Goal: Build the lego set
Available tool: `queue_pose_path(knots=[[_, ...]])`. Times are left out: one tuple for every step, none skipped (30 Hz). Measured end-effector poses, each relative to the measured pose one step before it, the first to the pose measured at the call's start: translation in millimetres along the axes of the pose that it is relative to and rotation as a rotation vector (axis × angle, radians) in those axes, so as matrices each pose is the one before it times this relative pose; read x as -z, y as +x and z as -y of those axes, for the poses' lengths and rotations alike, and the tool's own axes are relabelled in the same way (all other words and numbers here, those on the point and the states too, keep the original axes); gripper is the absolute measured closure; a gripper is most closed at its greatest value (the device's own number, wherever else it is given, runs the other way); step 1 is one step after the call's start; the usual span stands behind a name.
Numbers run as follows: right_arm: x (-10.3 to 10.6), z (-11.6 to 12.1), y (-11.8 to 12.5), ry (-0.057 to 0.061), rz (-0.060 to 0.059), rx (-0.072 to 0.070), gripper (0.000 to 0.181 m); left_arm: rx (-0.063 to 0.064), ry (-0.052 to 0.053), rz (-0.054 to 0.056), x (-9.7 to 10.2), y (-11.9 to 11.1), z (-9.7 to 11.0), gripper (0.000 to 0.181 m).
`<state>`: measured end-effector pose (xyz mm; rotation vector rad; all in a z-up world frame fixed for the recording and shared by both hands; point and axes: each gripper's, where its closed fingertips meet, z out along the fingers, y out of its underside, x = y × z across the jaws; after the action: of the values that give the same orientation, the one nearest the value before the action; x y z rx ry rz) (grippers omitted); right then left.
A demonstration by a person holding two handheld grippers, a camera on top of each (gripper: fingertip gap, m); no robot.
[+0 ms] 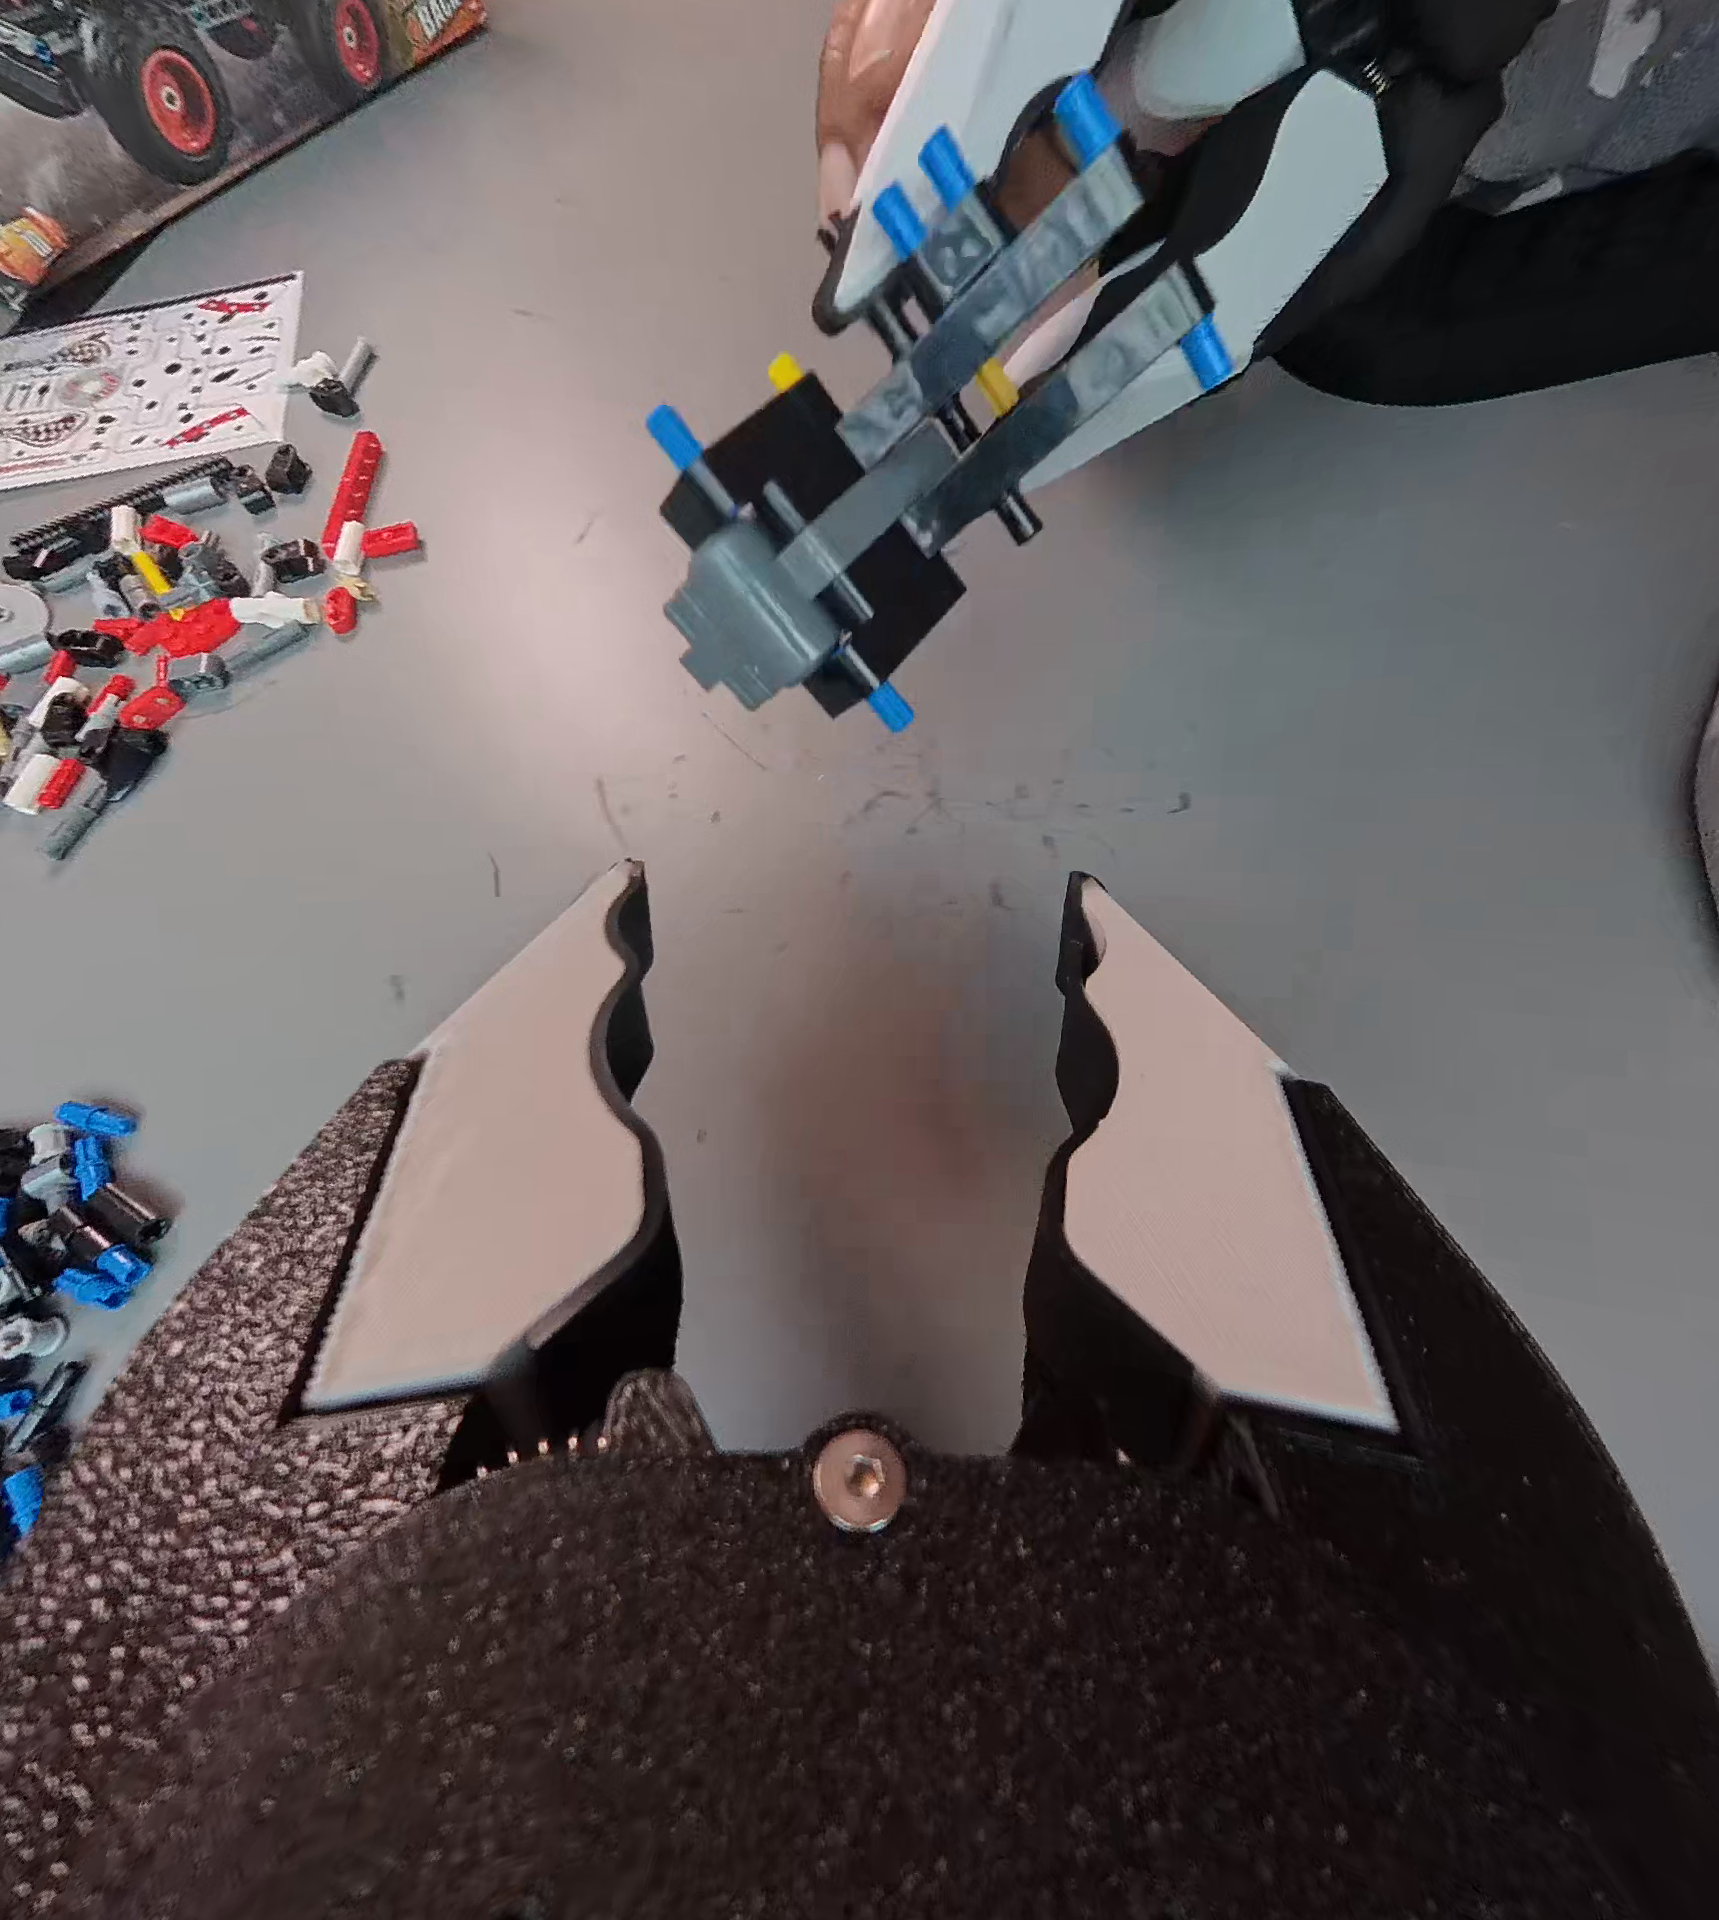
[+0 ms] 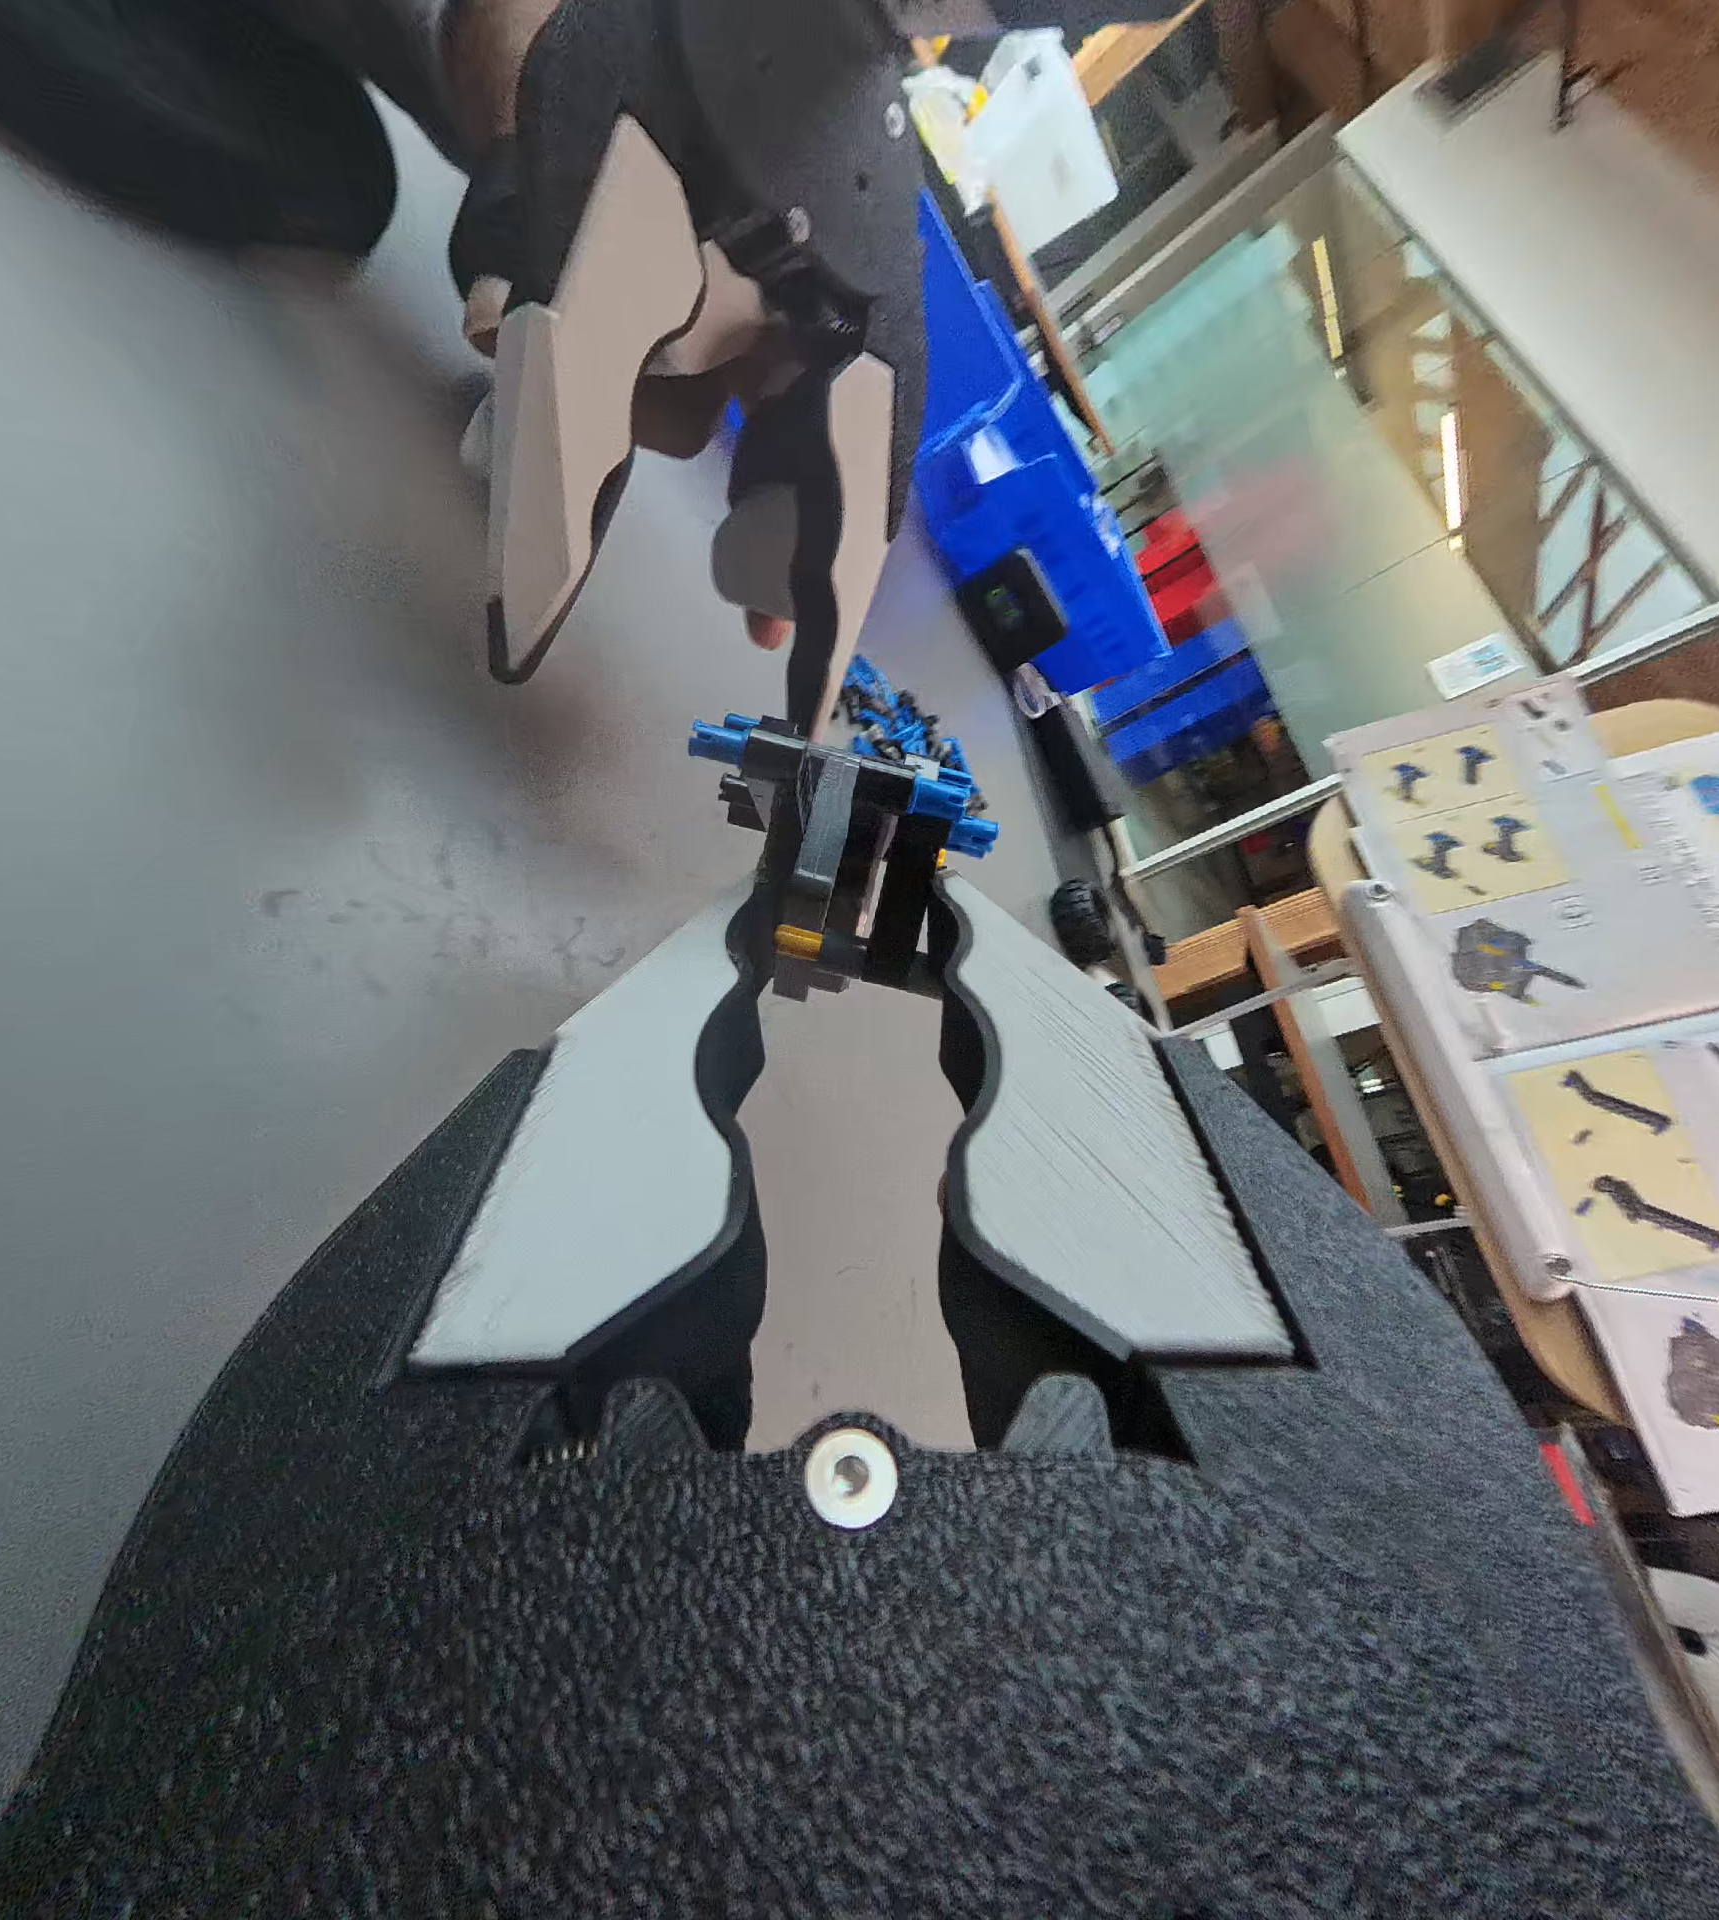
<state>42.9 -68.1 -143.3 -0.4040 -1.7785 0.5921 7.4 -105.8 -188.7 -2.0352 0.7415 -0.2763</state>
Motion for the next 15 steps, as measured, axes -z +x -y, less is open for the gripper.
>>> queue_pose_path(knots=[[1.25,4.79,6.48,0.0166,-0.0346,-0.0020,0.152,0.0028,0.0048,0.0101,1.04,-2.15,0.63,0.103],[0.79,3.12,5.01,0.0126,-0.0259,-0.0113,0.153,0.0007,0.0040,0.0081,0.63,-1.61,0.62,0.103],[0.92,2.69,4.71,0.0133,-0.0272,-0.0060,0.152,-0.0010,0.0037,0.0062,0.51,-0.94,0.62,0.103],[0.94,1.74,3.77,0.0080,-0.0191,-0.0052,0.153,-0.0012,0.0034,0.0031,0.28,-0.18,0.91,0.103],[0.82,1.02,4.13,0.0067,-0.0223,-0.0042,0.153,-0.0014,0.0037,0.0022,0.24,0.08,0.86,0.103],[0.65,0.10,2.86,0.0034,-0.0132,-0.0065,0.153,-0.0018,0.0033,0.0011,0.22,0.34,0.97,0.103],[0.19,-0.66,0.99,-0.0024,0.0012,-0.0126,0.153,-0.0012,0.0024,-0.0006,0.21,0.57,0.88,0.103],[0.10,-0.46,1.02,-0.0005,-0.0019,-0.0121,0.152,-0.0005,0.0022,-0.0009,0.12,0.69,0.69,0.103],[-0.02,-0.33,0.62,-0.0008,-0.0027,-0.0067,0.152,-0.0006,0.0020,-0.0005,0.06,0.55,0.70,0.103],[-0.14,-0.51,-0.06,-0.0034,0.0012,-0.0014,0.152,-0.0011,0.0021,0.0010,0.17,0.29,0.63,0.103],[-0.43,-0.70,-0.21,-0.0037,0.0021,-0.0092,0.152,0.0001,0.0037,0.0034,0.31,-0.16,1.04,0.104],[-1.41,-2.36,0.11,-0.0118,0.0097,-0.0561,0.152,0.0046,0.0058,0.0056,0.43,-0.85,1.31,0.105],[-3.20,-6.90,0.02,-0.0367,0.0281,-0.1140,0.153,0.0116,0.0063,0.0107,0.24,-2.14,1.34,0.108],[-3.91,-10.97,1.26,-0.0581,0.0390,-0.1399,0.153,0.0180,0.0059,0.0154,0.02,-3.23,1.08,0.110],[-3.56,-12.33,7.59,-0.0622,0.0108,-0.1393,0.153,0.0210,0.0064,0.0101,-0.20,-2.77,0.77,0.111]])
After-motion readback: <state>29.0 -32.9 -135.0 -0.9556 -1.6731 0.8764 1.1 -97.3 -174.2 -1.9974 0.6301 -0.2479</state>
